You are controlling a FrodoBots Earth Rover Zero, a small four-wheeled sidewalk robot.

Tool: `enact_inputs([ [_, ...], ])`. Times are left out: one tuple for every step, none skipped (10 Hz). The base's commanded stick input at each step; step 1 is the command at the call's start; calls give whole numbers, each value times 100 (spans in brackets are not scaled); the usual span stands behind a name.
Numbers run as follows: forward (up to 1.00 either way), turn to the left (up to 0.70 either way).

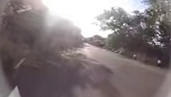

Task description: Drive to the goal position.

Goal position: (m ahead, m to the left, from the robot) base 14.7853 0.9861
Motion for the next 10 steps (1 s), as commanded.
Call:
enact_inputs([
  [50, 0],
  [50, 0],
  [50, 0],
  [50, 0],
  [50, 0],
  [50, 0],
  [50, 0],
  [50, 0],
  [50, 0],
  [50, 0],
])
